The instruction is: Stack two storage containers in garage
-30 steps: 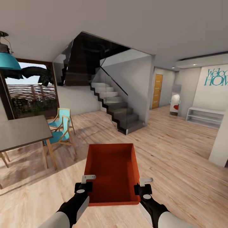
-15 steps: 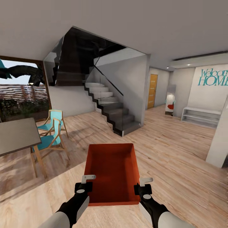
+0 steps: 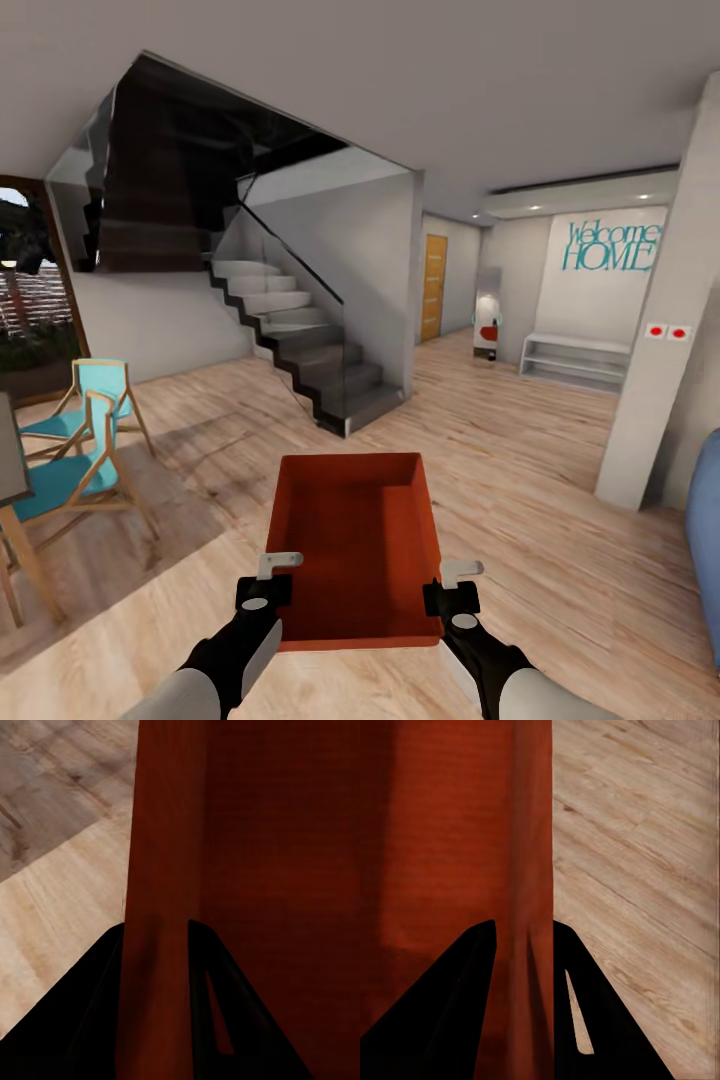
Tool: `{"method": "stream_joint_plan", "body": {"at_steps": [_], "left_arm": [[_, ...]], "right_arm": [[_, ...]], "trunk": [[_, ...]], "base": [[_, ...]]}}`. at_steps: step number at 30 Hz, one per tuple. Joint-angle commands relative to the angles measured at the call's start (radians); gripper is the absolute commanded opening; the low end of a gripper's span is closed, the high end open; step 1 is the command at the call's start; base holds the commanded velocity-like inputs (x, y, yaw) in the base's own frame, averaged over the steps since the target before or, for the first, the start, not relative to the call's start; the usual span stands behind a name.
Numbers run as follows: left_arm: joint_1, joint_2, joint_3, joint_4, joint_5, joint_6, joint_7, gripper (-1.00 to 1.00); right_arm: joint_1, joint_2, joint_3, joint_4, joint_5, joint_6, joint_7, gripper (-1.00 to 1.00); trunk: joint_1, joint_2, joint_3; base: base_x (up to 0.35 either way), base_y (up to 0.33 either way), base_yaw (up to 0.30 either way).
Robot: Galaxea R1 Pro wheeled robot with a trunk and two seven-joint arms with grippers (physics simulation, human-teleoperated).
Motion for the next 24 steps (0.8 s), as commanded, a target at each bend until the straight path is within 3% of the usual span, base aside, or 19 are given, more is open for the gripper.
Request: {"method": "stream_joint_plan", "body": {"at_steps": [1, 24], "left_arm": [[-0.001, 0.000, 0.002, -0.005, 0.001, 0.004, 0.005, -1.00], [-0.001, 0.000, 0.003, -0.004, 0.001, 0.004, 0.005, -1.00]], "right_arm": [[-0.001, 0.008, -0.007, 0.001, -0.013, -0.002, -0.001, -1.00], [-0.001, 0.008, -0.008, 0.001, -0.013, -0.002, -0.001, -1.00]], "trunk": [[0.001, -0.001, -0.001], [0.001, -0.001, -0.001]], "base": [[0.321, 0.000, -0.288], [0.321, 0.000, -0.288]]}}
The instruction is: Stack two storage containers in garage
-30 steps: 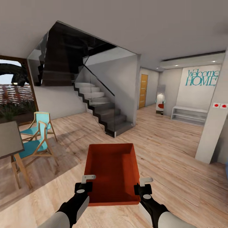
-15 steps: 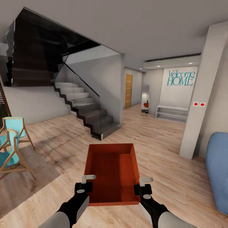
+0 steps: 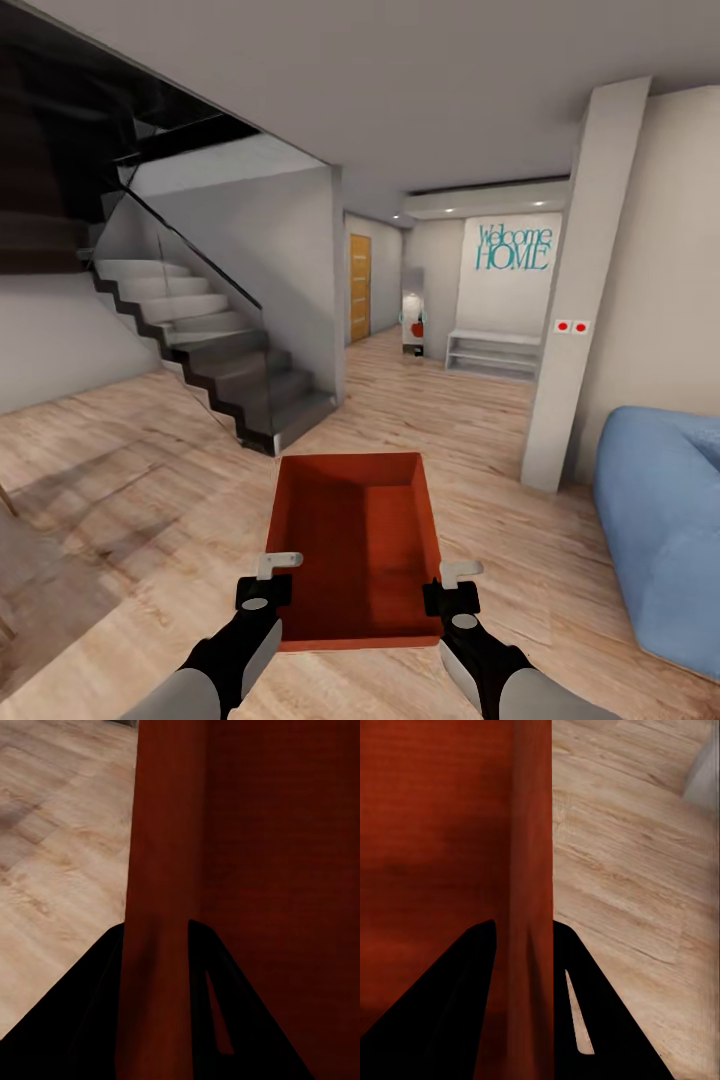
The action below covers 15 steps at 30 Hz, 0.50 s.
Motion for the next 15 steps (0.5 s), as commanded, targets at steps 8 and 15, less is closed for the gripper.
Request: {"method": "stream_joint_plan", "body": {"at_steps": [8, 15], "left_arm": [[0.000, 0.000, 0.003, -0.004, 0.001, 0.004, 0.005, -1.00], [0.000, 0.000, 0.003, -0.004, 0.001, 0.004, 0.005, -1.00]], "right_arm": [[-0.001, 0.008, -0.008, 0.001, -0.014, -0.002, -0.001, -1.00], [-0.001, 0.008, -0.008, 0.001, -0.013, -0.002, -0.001, -1.00]], "trunk": [[0.001, -0.001, -0.001], [0.001, -0.001, -0.001]], "base": [[0.321, 0.000, -0.288], [0.321, 0.000, -0.288]]}}
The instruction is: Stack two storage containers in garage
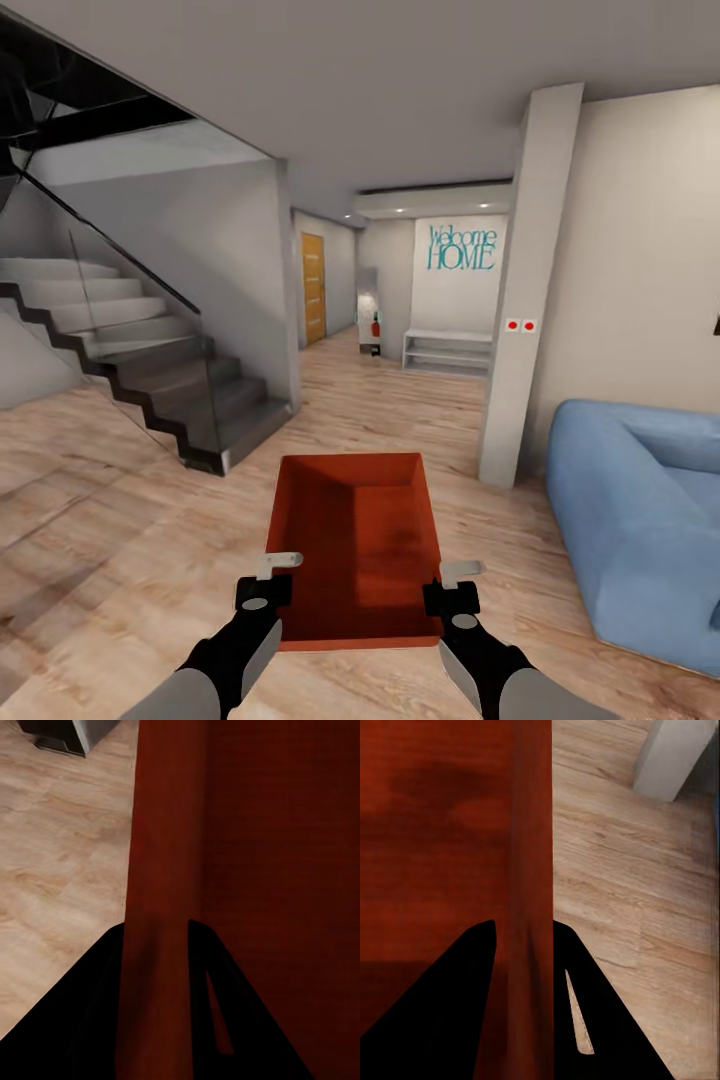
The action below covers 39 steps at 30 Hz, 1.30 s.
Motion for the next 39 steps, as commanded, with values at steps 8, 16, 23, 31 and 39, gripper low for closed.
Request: {"method": "stream_joint_plan", "body": {"at_steps": [8, 16, 23, 31, 39], "left_arm": [[0.000, -0.001, 0.003, -0.005, 0.002, 0.004, 0.005, -1.00], [0.000, 0.000, 0.002, -0.005, 0.002, 0.004, 0.005, -1.00], [0.000, 0.001, 0.002, -0.006, 0.002, 0.004, 0.005, -1.00], [0.000, 0.001, 0.002, -0.006, 0.002, 0.004, 0.005, -1.00], [0.000, 0.001, 0.002, -0.006, 0.002, 0.004, 0.005, -1.00]], "right_arm": [[-0.001, 0.008, -0.009, 0.001, -0.011, -0.002, -0.001, -1.00], [-0.001, 0.008, -0.009, 0.000, -0.010, -0.002, -0.001, -1.00], [-0.001, 0.008, -0.009, 0.000, -0.010, 0.000, -0.001, -1.00], [-0.001, 0.008, -0.009, 0.000, -0.010, -0.004, -0.001, -1.00], [-0.001, 0.008, -0.009, 0.000, -0.010, -0.004, -0.001, -1.00]], "trunk": [[0.001, -0.001, -0.001], [0.001, -0.001, -0.001], [0.001, -0.001, -0.001], [0.001, -0.001, -0.001], [0.001, -0.001, -0.001]], "base": [[0.321, 0.000, -0.282], [0.322, 0.000, -0.048], [0.322, 0.000, -0.001], [0.323, 0.000, 0.000], [0.324, 0.000, 0.000]]}}
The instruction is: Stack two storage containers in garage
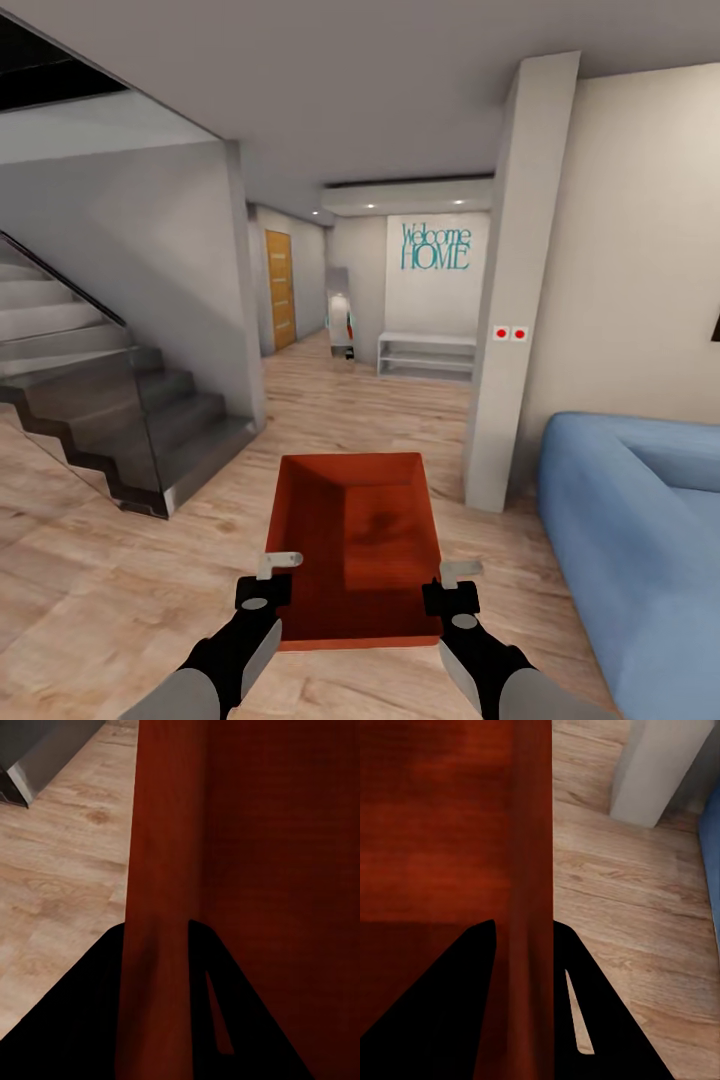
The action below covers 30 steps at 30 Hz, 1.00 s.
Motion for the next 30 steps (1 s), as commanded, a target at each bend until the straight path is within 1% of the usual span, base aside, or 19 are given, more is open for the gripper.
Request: {"method": "stream_joint_plan", "body": {"at_steps": [1, 30], "left_arm": [[-0.001, 0.000, 0.003, -0.004, 0.002, 0.004, 0.006, -1.00], [-0.001, 0.000, 0.004, -0.004, 0.002, 0.004, 0.005, -1.00]], "right_arm": [[-0.001, 0.007, -0.009, 0.000, -0.009, -0.001, -0.001, -1.00], [-0.001, 0.007, -0.009, 0.000, -0.009, -0.001, -0.001, -1.00]], "trunk": [[0.001, -0.001, -0.001], [0.001, -0.001, -0.001]], "base": [[0.324, 0.000, 0.000], [0.324, 0.000, 0.000]]}}
